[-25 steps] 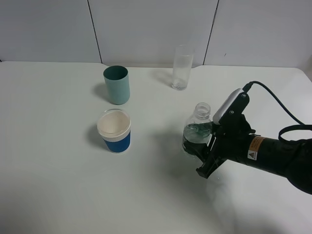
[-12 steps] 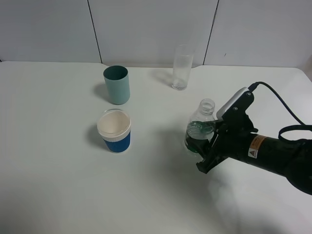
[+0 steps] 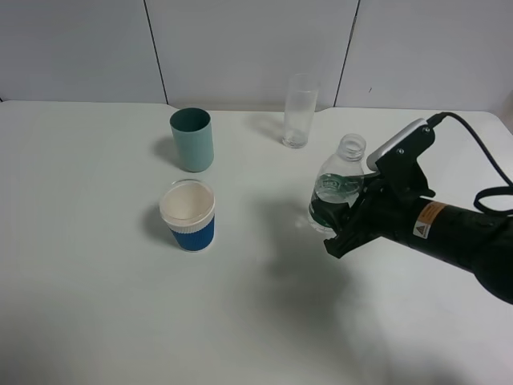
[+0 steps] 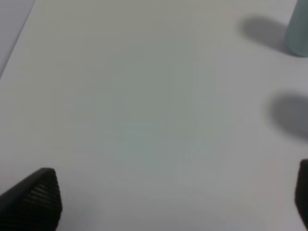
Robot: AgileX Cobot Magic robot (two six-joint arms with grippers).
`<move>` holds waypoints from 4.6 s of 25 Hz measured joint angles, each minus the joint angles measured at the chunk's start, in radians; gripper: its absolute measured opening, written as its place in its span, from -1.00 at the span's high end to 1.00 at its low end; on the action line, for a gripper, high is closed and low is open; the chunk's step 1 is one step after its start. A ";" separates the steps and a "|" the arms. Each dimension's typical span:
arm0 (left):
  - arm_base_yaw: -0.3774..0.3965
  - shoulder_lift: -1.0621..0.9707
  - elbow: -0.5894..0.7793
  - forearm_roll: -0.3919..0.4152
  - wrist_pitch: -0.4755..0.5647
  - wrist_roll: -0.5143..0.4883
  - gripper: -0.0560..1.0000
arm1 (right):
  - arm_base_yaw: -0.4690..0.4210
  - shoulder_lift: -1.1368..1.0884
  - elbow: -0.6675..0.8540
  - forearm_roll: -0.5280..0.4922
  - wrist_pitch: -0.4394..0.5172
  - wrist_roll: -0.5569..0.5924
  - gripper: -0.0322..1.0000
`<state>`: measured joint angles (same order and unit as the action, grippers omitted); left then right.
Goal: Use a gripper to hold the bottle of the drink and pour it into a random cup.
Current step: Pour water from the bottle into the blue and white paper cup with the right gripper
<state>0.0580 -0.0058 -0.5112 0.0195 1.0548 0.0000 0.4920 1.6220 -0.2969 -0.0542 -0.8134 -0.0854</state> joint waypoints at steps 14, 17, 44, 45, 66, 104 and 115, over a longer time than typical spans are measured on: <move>0.000 0.000 0.000 0.000 0.000 0.000 -0.96 | 0.000 -0.126 -0.327 -0.005 0.563 0.000 -0.15; 0.000 0.000 0.000 0.000 0.000 0.000 -0.96 | 0.000 -0.126 -0.412 -0.032 0.640 0.000 -0.15; 0.000 0.000 0.000 0.000 0.000 0.000 -0.96 | 0.085 0.105 -0.882 -0.991 0.932 1.002 -0.15; 0.000 0.000 0.000 0.000 0.000 0.000 -0.96 | 0.097 0.115 -0.892 -1.007 0.940 1.006 -0.15; 0.000 0.000 0.000 -0.001 0.000 0.000 -0.96 | 0.249 0.185 -0.954 -1.270 1.170 0.754 -0.15; 0.000 0.000 0.000 -0.001 0.000 0.000 -0.96 | 0.392 0.277 -0.954 -1.446 1.256 0.386 -0.15; 0.000 0.000 0.000 -0.001 0.000 0.000 -0.96 | 0.392 0.277 -0.954 -1.446 1.222 0.239 -0.15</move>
<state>0.0580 -0.0058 -0.5112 0.0186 1.0548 0.0000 0.8837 1.8994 -1.2512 -1.5005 0.4084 0.1537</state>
